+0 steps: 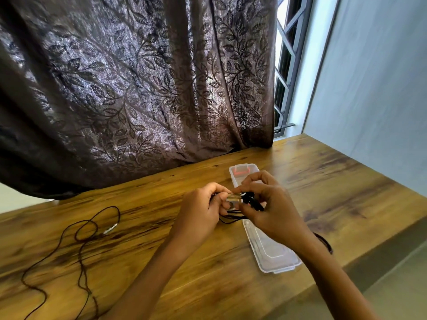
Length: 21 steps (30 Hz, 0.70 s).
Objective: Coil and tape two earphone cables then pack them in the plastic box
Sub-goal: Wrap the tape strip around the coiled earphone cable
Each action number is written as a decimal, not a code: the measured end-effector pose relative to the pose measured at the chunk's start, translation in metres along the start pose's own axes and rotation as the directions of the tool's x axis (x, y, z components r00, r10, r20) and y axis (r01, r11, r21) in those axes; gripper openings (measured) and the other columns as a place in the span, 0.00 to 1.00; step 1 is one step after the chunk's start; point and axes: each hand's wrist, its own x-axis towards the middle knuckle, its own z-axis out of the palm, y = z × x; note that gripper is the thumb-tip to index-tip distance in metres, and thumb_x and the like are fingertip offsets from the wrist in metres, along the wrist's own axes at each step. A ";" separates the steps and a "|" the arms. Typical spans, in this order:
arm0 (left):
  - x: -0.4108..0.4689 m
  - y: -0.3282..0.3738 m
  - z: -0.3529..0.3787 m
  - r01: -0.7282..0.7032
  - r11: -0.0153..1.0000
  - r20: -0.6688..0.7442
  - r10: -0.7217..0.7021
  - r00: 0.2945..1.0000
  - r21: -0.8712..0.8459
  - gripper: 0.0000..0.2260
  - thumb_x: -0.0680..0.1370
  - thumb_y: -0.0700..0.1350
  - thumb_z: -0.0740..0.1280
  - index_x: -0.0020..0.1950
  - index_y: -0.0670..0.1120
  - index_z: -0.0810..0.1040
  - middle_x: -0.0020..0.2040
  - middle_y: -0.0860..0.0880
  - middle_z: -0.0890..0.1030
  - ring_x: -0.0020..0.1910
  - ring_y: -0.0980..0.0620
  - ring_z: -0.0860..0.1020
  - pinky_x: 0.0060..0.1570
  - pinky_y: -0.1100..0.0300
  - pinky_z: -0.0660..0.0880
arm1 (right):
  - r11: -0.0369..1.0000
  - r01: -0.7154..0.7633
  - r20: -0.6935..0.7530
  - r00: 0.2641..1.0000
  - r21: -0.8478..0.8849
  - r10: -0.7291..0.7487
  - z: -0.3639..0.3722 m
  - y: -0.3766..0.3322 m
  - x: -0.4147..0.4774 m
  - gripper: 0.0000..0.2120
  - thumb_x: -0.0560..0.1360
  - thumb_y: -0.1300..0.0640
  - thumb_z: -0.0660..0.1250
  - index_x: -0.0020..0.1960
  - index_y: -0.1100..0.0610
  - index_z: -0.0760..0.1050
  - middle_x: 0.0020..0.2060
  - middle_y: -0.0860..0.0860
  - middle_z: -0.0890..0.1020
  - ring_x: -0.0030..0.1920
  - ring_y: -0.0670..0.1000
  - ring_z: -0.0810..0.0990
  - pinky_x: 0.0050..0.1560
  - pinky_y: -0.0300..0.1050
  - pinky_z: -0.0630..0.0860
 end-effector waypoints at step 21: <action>0.009 0.012 -0.016 0.330 0.935 0.420 -0.249 0.873 -0.131 0.13 0.81 0.44 0.55 0.39 0.47 0.73 0.32 0.52 0.72 0.32 0.60 0.71 0.34 0.71 0.70 | 0.972 0.145 -0.036 0.989 0.184 -0.141 -0.003 0.019 0.000 0.10 0.68 0.70 0.70 0.40 0.56 0.76 0.51 0.52 0.75 0.43 0.48 0.76 0.41 0.34 0.72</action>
